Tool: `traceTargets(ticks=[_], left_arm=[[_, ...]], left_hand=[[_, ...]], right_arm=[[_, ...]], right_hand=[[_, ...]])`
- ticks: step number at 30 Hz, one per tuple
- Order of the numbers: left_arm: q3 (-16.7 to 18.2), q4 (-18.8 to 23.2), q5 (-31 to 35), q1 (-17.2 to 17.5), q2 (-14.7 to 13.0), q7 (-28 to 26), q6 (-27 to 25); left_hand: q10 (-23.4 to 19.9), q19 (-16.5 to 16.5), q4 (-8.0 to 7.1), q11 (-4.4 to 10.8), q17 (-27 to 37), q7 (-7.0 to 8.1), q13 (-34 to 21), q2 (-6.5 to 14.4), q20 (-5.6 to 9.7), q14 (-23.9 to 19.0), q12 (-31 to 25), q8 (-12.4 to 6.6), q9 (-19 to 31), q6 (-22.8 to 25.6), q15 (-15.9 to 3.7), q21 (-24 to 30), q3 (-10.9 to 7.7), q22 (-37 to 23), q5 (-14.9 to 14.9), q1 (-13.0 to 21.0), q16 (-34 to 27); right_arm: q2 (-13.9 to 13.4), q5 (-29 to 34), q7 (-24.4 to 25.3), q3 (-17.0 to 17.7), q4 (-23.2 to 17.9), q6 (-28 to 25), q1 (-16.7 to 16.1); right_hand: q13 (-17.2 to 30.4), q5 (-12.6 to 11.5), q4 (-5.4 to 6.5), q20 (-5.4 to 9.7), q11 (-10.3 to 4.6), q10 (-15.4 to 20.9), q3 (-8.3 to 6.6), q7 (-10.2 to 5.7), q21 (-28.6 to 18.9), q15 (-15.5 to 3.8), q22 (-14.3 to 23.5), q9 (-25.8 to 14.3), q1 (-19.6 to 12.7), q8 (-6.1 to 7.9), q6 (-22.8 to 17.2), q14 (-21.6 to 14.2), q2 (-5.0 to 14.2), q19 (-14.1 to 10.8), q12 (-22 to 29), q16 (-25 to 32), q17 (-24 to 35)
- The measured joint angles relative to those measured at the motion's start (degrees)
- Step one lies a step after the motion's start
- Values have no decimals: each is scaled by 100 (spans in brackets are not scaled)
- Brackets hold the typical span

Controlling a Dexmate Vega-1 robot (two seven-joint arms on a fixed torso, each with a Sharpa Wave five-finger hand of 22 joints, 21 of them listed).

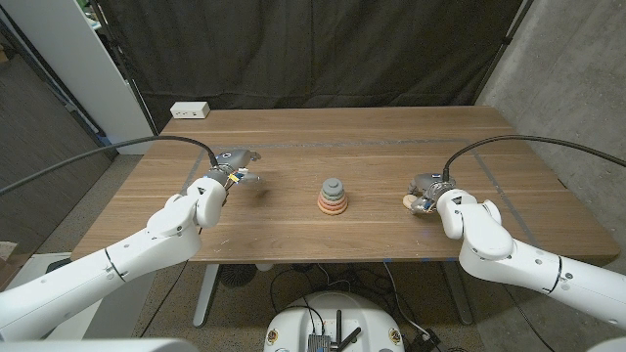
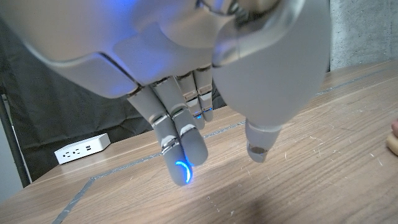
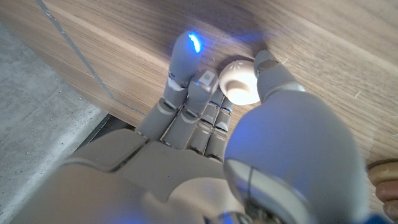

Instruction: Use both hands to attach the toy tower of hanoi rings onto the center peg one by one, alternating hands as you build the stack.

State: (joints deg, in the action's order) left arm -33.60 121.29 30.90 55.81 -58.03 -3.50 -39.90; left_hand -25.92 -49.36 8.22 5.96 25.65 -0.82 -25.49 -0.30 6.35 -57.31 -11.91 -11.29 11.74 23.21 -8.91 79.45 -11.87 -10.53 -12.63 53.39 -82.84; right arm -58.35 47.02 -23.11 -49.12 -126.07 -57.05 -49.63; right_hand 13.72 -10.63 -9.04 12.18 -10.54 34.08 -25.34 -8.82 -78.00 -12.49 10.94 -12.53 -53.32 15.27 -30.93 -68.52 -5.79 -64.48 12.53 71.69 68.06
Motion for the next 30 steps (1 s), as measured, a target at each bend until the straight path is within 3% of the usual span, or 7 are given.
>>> traceTargets(ticks=[18,30], left_arm=[[-11,-33,-53,22,-7,-7,31],[-8,-22,-72,49,-32,-19,34]], left_hand=[[-69,0,-7,9,-1,24,26,74,0,0,0,0,0,24,0,-23,-40,1,0,-74,21],[-92,0,-7,32,27,24,26,76,0,0,0,0,0,25,0,-23,-40,1,0,-76,21]], right_arm=[[131,183,-201,-3,170,116,-72],[176,122,-149,24,227,198,-107]], right_hand=[[53,-7,-4,21,-60,229,-1,-119,0,-31,-12,16,-60,72,-305,-31,61,-21,0,-1,27],[94,-6,-37,43,-112,913,32,-179,0,0,-20,13,-137,293,-835,-205,138,-126,20,43,79]])
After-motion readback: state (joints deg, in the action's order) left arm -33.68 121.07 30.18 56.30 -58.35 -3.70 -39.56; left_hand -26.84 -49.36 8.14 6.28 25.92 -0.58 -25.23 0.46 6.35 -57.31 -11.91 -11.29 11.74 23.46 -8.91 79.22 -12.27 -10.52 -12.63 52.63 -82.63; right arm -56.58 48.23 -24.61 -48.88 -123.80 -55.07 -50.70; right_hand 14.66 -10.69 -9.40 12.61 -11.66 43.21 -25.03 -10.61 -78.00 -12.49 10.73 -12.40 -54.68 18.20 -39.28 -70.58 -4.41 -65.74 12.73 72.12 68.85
